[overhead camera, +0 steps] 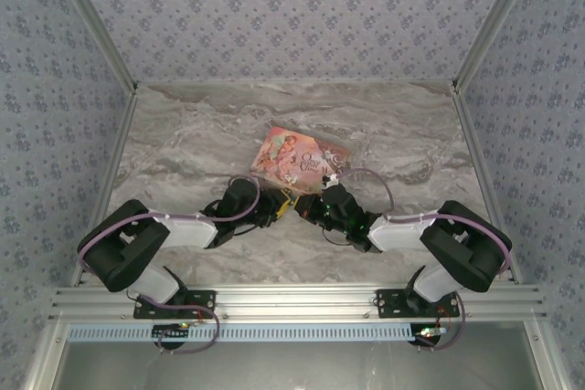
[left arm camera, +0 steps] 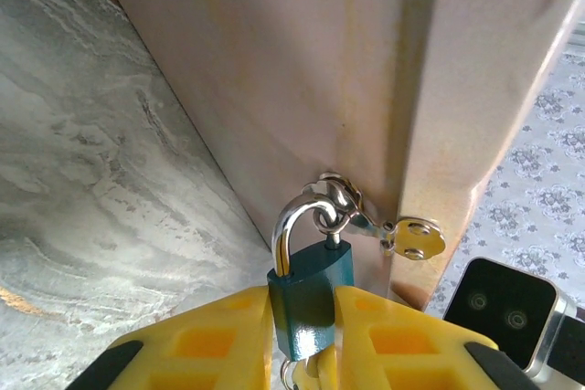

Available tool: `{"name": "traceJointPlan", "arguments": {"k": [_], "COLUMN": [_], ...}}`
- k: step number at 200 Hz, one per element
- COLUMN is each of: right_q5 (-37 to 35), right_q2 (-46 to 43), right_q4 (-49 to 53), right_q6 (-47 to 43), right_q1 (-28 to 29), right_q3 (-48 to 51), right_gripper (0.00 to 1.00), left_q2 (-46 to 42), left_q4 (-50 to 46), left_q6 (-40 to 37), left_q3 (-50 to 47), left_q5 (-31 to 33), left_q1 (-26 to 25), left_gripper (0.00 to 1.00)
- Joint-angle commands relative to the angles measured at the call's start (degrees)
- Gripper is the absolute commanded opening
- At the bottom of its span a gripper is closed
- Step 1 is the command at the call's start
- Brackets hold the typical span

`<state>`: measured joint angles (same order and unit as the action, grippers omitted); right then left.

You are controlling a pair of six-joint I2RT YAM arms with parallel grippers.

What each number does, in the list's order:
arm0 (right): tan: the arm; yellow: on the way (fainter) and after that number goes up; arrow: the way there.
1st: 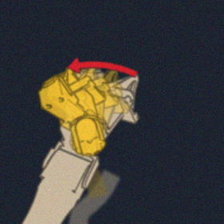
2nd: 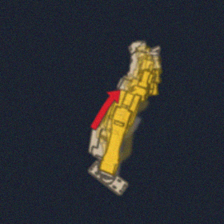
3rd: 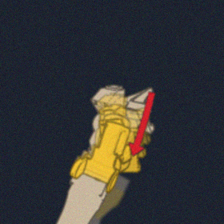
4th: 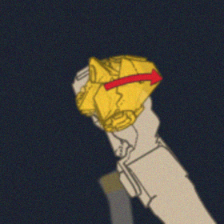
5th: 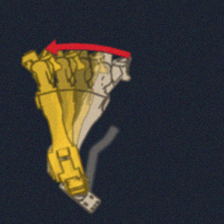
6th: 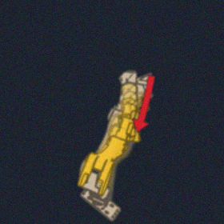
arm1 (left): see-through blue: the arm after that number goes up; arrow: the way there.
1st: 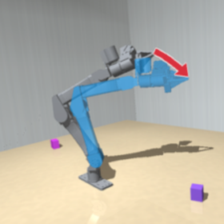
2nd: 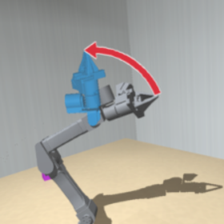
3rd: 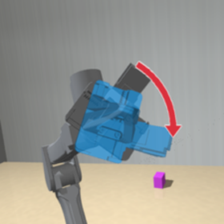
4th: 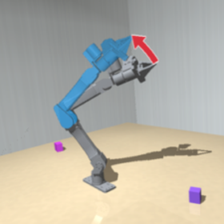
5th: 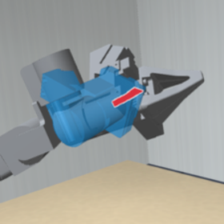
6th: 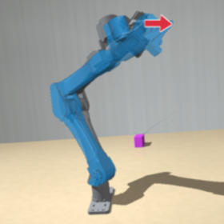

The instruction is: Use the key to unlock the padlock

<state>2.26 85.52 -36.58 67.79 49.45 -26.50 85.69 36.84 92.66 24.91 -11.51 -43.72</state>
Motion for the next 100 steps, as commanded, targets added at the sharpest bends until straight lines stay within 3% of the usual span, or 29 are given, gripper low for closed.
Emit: {"name": "traceJointPlan", "arguments": {"k": [1,25,51,100], "right_q5": [-0.3,-0.8,-1.4,-1.6], "right_q2": [-0.4,-0.4,-0.4,-0.9], "right_q4": [-4.9,-5.7,-6.3,-6.2], "right_q6": [2.8,4.3,5.4,5.9], "right_q1": [0.9,1.2,1.4,1.8], "right_q3": [-0.9,-0.9,-0.8,-0.6], "right_gripper": [0.0,0.0,0.0,0.01], "left_q2": [1.2,1.5,1.8,2.2], "left_q4": [1.9,2.3,2.9,3.3], "left_q6": [0.5,1.0,1.6,1.8], "left_q3": [0.3,0.6,0.7,1.0], "left_q5": [1.3,1.4,1.2,1.7], "left_q1": [-0.6,-0.8,-1.1,-1.1], "left_gripper": [0.24,0.31,0.32,0.17]}}
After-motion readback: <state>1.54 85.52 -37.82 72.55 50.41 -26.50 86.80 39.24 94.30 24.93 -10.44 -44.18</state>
